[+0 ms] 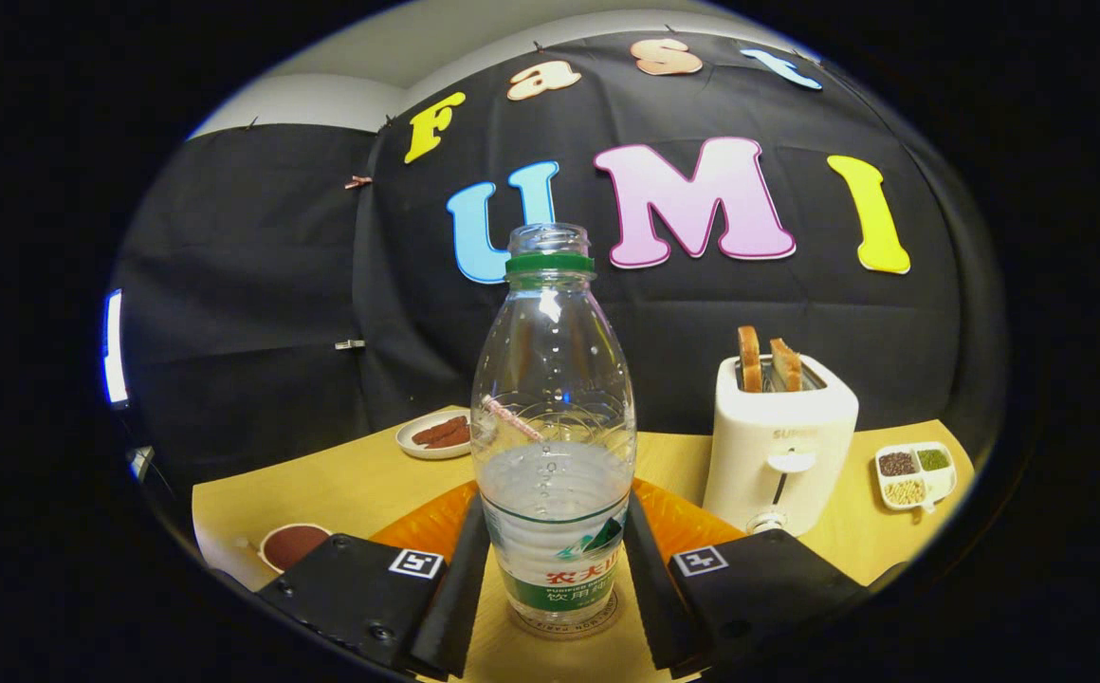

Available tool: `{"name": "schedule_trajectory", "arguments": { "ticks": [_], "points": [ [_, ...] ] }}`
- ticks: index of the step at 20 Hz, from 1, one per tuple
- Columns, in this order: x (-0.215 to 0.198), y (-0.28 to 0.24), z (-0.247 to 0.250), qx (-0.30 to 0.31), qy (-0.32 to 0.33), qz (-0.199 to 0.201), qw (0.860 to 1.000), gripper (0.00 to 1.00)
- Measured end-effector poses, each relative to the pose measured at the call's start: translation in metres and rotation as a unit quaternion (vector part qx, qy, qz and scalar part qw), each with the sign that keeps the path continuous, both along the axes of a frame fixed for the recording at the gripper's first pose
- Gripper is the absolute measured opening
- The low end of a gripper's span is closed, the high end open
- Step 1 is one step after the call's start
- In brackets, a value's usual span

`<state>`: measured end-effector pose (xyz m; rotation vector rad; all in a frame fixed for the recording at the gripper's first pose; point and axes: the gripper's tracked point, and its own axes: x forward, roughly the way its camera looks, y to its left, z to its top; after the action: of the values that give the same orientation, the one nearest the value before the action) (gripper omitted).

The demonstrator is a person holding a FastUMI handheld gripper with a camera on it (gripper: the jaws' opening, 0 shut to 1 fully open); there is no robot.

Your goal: Take the bottle from table, then pour the juice into the cup, finally place the bottle on the coaster

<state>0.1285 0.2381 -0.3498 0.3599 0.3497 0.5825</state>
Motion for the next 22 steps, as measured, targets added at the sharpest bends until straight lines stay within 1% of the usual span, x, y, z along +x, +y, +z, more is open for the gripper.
{"name": "schedule_trajectory", "arguments": {
  "ticks": [7, 15, 17, 20, 21, 22],
  "points": [
    [0.007, 0.009, -0.036, -0.009, 0.027, -0.005, 1.0, 0.74],
    [0.002, 0.015, -0.041, -0.007, 0.027, 0.009, 1.0, 0.77],
    [0.0, 0.013, -0.042, -0.008, 0.032, 0.004, 0.999, 0.78],
    [-0.009, 0.013, -0.044, 0.001, 0.045, 0.005, 0.999, 0.9],
    [-0.013, 0.011, -0.043, -0.003, 0.048, 0.002, 0.999, 0.92],
    [-0.015, 0.009, -0.043, -0.008, 0.048, -0.001, 0.999, 0.96]
  ]
}}
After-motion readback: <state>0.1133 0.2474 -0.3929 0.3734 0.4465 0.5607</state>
